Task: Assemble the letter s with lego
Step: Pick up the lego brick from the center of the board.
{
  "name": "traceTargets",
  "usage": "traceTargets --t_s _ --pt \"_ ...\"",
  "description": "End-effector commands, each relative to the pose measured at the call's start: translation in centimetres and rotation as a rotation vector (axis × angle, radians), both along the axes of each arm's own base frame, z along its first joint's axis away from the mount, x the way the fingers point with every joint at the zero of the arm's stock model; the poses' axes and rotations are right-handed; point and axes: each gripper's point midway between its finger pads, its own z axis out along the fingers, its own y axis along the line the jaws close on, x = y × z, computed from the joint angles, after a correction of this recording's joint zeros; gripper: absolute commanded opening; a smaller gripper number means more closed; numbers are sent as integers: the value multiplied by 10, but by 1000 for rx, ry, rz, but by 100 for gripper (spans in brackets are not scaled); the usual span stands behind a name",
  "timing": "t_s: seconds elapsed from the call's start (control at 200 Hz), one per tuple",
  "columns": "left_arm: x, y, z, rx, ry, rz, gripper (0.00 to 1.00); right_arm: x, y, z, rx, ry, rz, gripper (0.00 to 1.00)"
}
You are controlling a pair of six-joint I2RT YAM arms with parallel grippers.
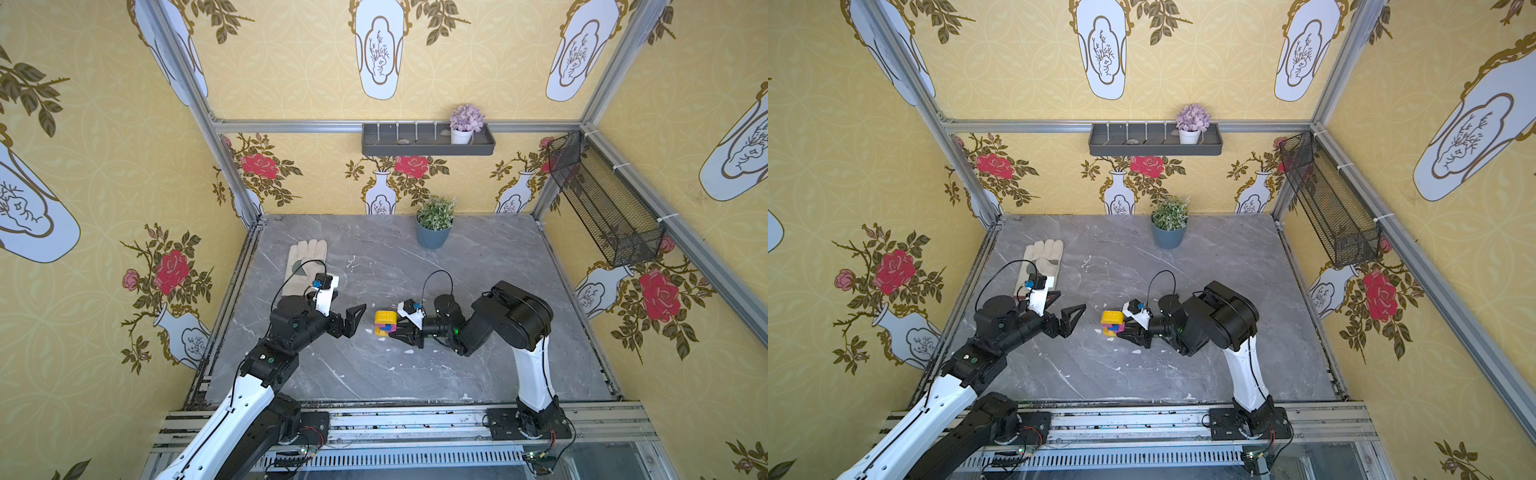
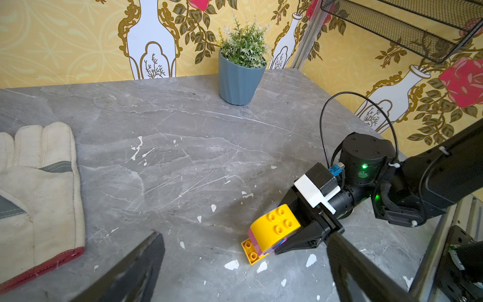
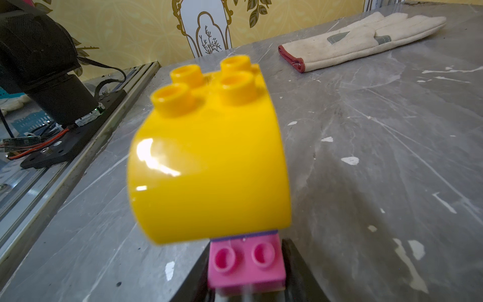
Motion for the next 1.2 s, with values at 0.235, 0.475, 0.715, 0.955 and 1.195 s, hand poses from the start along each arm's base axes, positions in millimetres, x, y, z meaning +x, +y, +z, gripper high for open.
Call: traceTargets --t_s 0.235,0.475,0.715,0.955,1.195 --pt "0 1 -3 13 -4 -4 99 -17 -20 -48 -198 256 -55 31" --pt "0 1 -4 20 -10 -3 99 -15 -21 -42 -196 250 -73 31" --pt "1 -1 -3 12 -19 -8 99 -12 -23 -32 -199 232 -89 31" --pt "0 -1 -3 13 -19 -12 99 -10 -26 -30 -207 222 -95 31" --pt "0 -2 -6 4 -16 -15 99 -9 -27 -23 -213 212 -103 29"
